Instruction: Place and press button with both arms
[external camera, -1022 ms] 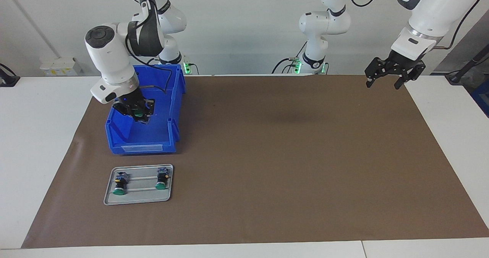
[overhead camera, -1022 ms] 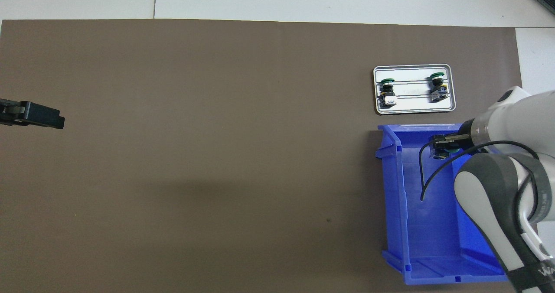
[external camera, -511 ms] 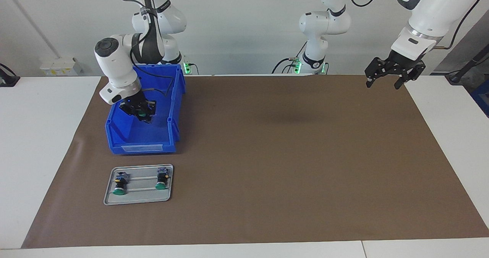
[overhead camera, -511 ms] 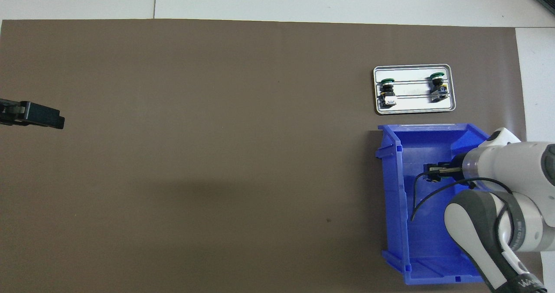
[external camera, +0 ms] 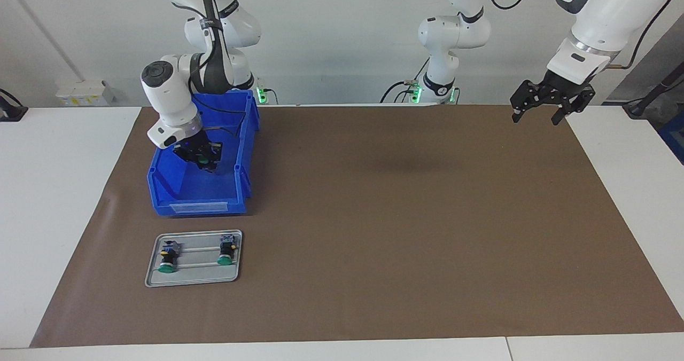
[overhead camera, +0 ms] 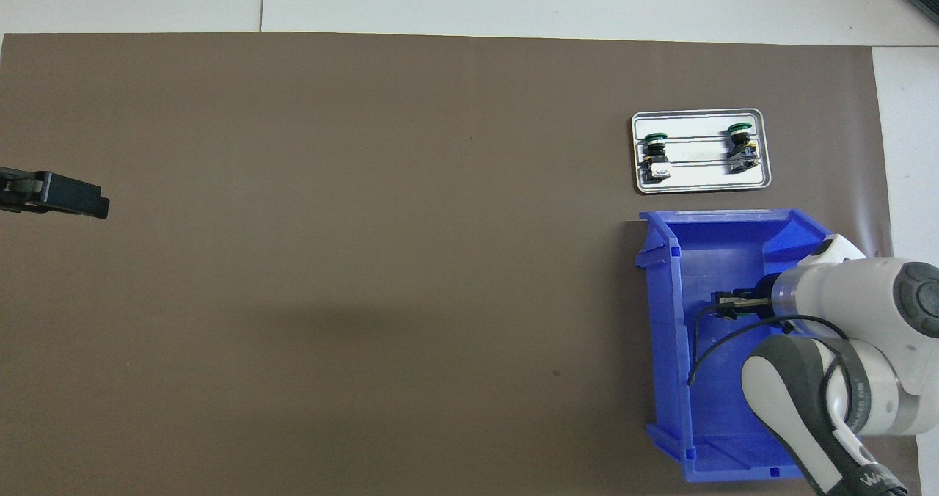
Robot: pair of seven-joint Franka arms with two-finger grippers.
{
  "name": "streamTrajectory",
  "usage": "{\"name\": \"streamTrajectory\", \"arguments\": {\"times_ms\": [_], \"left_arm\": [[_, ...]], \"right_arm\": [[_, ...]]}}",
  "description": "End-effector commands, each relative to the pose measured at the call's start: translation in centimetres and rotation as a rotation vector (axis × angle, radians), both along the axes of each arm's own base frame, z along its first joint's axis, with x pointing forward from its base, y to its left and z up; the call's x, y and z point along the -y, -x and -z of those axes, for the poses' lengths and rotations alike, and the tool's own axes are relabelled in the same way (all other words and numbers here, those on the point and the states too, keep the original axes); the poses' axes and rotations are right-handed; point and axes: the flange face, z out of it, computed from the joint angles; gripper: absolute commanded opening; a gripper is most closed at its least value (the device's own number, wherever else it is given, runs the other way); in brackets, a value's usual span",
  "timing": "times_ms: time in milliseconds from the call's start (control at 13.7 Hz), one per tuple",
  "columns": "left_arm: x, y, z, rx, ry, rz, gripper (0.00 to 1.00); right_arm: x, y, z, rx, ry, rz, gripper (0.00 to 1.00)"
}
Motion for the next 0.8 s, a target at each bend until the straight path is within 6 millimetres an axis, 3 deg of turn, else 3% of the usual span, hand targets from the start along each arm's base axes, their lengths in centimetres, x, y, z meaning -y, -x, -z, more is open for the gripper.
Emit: {"name": "streamTrajectory", "arguments": {"times_ms": [0, 73, 292, 730], "left_arm": [[-0.3, 0.8, -0.2, 0.007, -0.014, -0.012, 1.0], [-0.3, 0.8, -0.2, 0.007, -0.014, -0.012, 1.0], [-0.3, 0.8, -0.2, 0.007, -0.014, -0.012, 1.0], [-0.3, 0.8, -0.2, 0.007, -0.014, -0.012, 1.0]], "right_arm": [[0.2, 0.4, -0.2, 0.018, -0.019, 0.0, 0.91], [0.2, 0.2, -0.7, 0.024, -0.018, -0.002, 0.99], [-0.1, -1.7, -4.6, 0.067, -0.021, 0.035, 0.99], [-0.1, -5.7, -16.7, 0.07, -0.025, 0.06, 0.99]]}}
